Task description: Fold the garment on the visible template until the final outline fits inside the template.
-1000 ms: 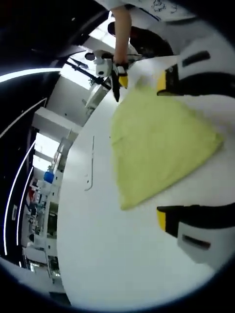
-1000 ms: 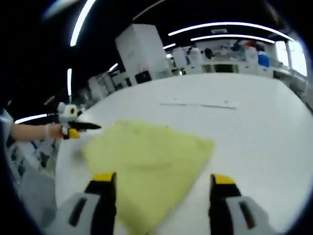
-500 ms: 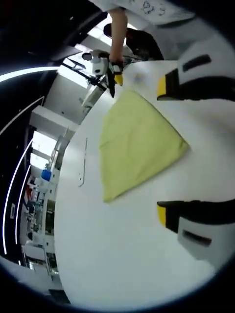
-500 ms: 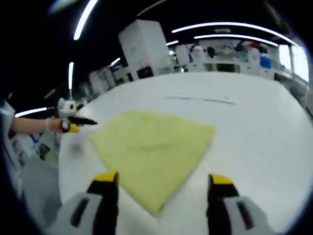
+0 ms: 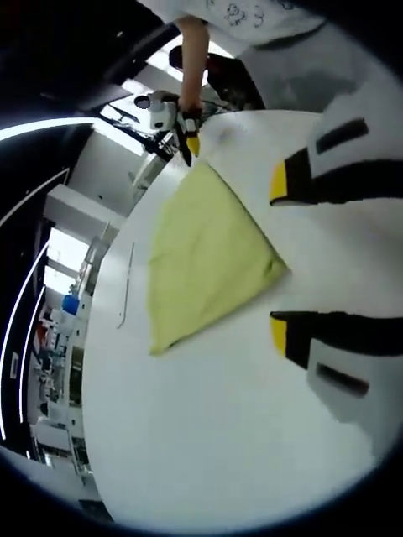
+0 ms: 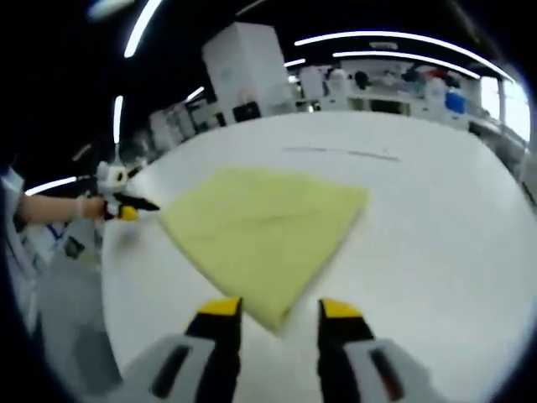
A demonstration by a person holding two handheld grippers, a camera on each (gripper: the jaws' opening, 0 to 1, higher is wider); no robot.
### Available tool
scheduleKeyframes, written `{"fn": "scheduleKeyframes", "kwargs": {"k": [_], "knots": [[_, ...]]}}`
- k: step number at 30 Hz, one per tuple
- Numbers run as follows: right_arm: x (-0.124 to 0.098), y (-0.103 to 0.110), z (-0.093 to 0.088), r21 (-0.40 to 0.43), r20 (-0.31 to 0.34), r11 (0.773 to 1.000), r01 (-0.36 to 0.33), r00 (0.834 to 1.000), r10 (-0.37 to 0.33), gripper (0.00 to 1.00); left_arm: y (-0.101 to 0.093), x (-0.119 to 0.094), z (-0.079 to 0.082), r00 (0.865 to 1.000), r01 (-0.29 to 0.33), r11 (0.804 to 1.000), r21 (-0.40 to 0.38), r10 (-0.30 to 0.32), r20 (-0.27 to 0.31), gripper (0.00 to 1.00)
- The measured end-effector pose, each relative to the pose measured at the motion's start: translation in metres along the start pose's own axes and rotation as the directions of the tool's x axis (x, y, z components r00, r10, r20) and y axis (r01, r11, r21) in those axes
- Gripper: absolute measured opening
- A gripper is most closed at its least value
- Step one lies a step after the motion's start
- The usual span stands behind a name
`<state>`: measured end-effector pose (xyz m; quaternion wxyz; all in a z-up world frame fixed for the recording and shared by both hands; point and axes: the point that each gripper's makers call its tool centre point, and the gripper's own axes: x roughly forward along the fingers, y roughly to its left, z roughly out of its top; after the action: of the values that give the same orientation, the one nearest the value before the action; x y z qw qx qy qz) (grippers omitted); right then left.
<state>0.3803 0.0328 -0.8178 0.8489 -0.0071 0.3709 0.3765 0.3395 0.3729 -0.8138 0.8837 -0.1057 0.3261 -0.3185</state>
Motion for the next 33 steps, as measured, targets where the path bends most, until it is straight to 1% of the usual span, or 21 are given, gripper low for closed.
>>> {"fn": "scheduleKeyframes", "kwargs": {"k": [2,4,6,9,11,13,16,19,24,29,31,33], "knots": [[0.0,0.001,-0.002,0.01,-0.001,1.0,-0.006,1.0,0.006,0.21,0.003,0.001,0.001,1.0,-0.01,1.0,0.001,0.01,0.006,0.35],[0.0,0.002,-0.003,0.015,-0.004,1.0,-0.013,1.0,0.013,0.18,0.008,0.003,-0.002,1.0,-0.018,1.0,0.005,0.018,-0.005,0.32],[0.0,0.004,-0.004,0.022,-0.007,1.0,-0.021,1.0,0.021,0.16,0.011,0.004,-0.003,1.0,-0.018,1.0,-0.007,0.018,-0.01,0.3],[0.001,0.003,-0.005,0.023,-0.007,1.0,-0.018,1.0,0.018,0.15,0.014,0.003,-0.004,1.0,-0.025,1.0,-0.015,0.025,-0.009,0.26],[0.001,0.003,-0.006,0.033,-0.004,0.999,-0.02,1.0,0.02,0.13,0.016,0.003,-0.006,0.999,-0.039,0.999,-0.009,0.039,-0.021,0.2],[0.001,0.002,-0.007,0.036,-0.004,0.999,-0.021,1.0,0.021,0.11,0.017,0.004,-0.009,0.999,-0.04,0.999,-0.002,0.04,-0.031,0.13],[0.002,0.003,-0.009,0.046,-0.006,0.999,-0.023,1.0,0.024,0.1,0.016,0.003,-0.01,0.999,-0.035,0.999,-0.004,0.035,-0.028,0.06],[0.001,0.004,-0.011,0.053,-0.01,0.998,-0.025,1.0,0.026,0.09,0.018,0.004,-0.01,0.999,-0.037,0.999,-0.023,0.036,-0.013,0.06],[0.003,0.005,-0.016,0.064,-0.014,0.998,-0.031,0.999,0.032,0.08,0.018,0.006,-0.013,0.999,-0.032,0.999,-0.035,0.031,-0.013,0.06],[0.003,0.006,-0.018,0.073,-0.015,0.997,-0.027,0.999,0.029,0.05,0.015,0.009,-0.016,1.0,-0.026,0.998,-0.054,0.025,-0.017,0.0],[0.003,0.004,-0.018,0.08,-0.013,0.997,-0.023,1.0,0.024,0.0,0.013,0.009,-0.016,0.999,-0.035,0.997,-0.065,0.034,-0.018,0.0],[0.002,0.002,-0.018,0.088,-0.012,0.996,-0.021,1.0,0.022,0.0,0.012,0.009,-0.017,0.999,-0.031,0.997,-0.065,0.03,-0.017,0.0]]}}
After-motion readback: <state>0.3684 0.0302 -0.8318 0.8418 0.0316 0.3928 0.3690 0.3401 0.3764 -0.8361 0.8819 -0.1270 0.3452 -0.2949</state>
